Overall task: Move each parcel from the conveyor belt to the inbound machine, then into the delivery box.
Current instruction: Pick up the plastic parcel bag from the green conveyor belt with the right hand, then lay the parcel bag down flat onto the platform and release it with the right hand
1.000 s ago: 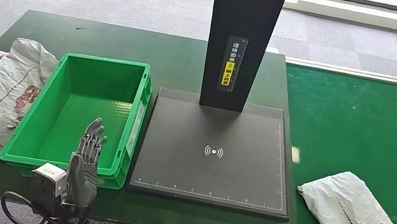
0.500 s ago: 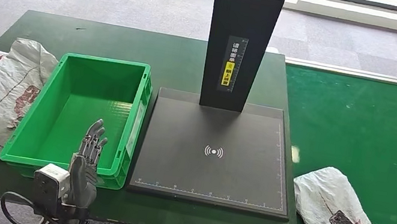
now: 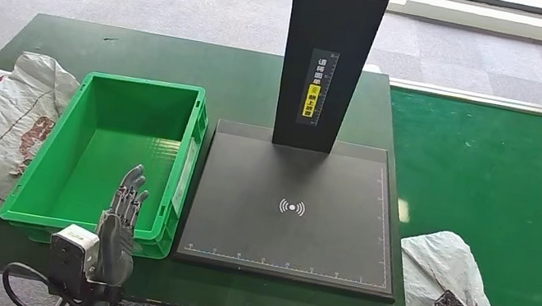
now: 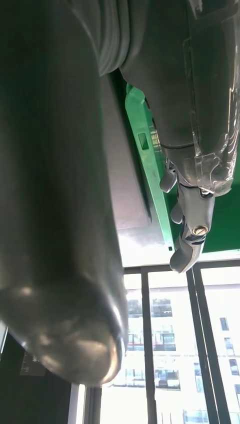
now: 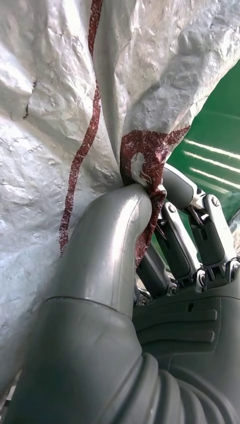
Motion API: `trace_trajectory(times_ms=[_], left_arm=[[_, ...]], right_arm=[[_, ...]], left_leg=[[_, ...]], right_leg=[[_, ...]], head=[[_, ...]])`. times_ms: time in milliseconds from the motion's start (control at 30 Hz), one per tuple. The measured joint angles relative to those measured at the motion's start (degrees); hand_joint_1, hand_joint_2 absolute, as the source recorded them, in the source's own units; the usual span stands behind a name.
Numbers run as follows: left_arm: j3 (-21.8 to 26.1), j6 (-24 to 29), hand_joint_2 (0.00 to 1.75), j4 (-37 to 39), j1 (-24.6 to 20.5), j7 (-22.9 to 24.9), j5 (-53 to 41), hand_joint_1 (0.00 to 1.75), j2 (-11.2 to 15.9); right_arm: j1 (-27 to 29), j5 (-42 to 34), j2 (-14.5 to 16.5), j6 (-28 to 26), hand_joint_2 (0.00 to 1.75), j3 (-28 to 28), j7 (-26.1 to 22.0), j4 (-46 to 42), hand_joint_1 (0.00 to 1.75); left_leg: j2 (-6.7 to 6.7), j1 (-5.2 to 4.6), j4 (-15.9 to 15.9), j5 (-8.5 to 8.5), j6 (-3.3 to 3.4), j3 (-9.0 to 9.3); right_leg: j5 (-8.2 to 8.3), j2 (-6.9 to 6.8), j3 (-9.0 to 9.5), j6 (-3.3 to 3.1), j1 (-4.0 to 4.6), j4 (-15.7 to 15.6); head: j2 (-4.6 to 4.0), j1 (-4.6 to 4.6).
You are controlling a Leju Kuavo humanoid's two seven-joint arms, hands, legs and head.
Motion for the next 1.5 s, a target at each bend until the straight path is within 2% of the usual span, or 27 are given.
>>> trace_trajectory(times_ms=[233,367,533,633,767,933,1133,1500], left_arm=[[0.0,-1.02,0.0,-0.14,0.23,0.89,-0.7,0.0,-0.06],[0.0,-0.76,0.0,-0.33,0.46,1.09,-0.96,0.0,-0.11],[0.0,0.16,0.0,-1.21,1.25,1.11,-1.12,0.0,-0.11],[0.0,0.4,0.0,-1.76,1.64,1.35,-1.58,0.0,-0.14],[0.0,0.17,0.0,-2.27,2.0,1.57,-2.1,0.0,-0.31],[0.0,-0.09,0.0,-2.33,2.07,1.33,-2.14,0.0,-0.5],[0.0,0.21,0.0,-2.33,2.1,0.98,-2.14,0.0,-0.51],[0.0,0.44,0.0,-2.33,2.15,0.93,-2.12,0.0,-0.51]], right_arm=[[1.08,0.91,0.43,-0.46,1.75,0.04,0.44,-0.71,1.75],[1.11,2.98,0.86,-3.33,1.75,-0.05,0.48,-0.99,1.75],[0.25,6.05,2.43,-10.63,1.75,-1.15,0.35,-2.58,1.75],[0.13,6.5,3.95,-17.82,1.75,-3.32,-0.79,-5.28,1.75],[1.65,4.19,6.37,-26.48,1.75,-9.2,-5.6,-12.95,1.75],[4.97,-0.39,9.36,-31.79,1.75,-17.15,-12.87,-22.86,1.75],[6.98,-2.19,11.9,-34.75,1.75,-22.25,-16.72,-29.36,1.75],[7.25,-2.33,13.11,-35.2,1.75,-23.48,-17.05,-31.54,1.75]], left_leg=[[0.0,0.0,0.0,0.0,0.0,0.0],[0.0,0.0,0.0,0.0,0.0,-0.02],[0.03,0.0,0.0,0.0,0.0,-0.01],[0.01,0.0,0.0,0.02,0.0,-0.01],[-0.01,0.0,0.0,0.02,-0.01,0.0],[0.0,0.0,0.0,-0.01,-0.01,-0.03],[0.13,0.0,-0.01,-0.03,-0.02,-0.01],[0.14,0.0,0.0,-0.01,-0.01,0.04]], right_leg=[[0.0,0.0,0.01,0.0,0.0,0.0],[0.0,0.0,0.01,0.0,0.0,0.0],[0.0,0.02,-0.01,0.0,0.0,0.0],[0.0,-0.06,-0.01,0.0,0.0,0.0],[0.0,-0.06,-0.03,0.0,0.0,0.0],[-0.02,-0.03,-0.06,0.0,0.0,0.0],[-0.02,0.09,-0.07,-0.01,0.0,0.0],[0.0,0.12,-0.05,-0.01,0.0,0.0]], head=[[0.0,0.0],[0.0,0.0],[0.0,0.0],[0.0,0.0],[0.0,0.0],[0.0,0.0],[0.0,0.0],[0.0,0.0]])
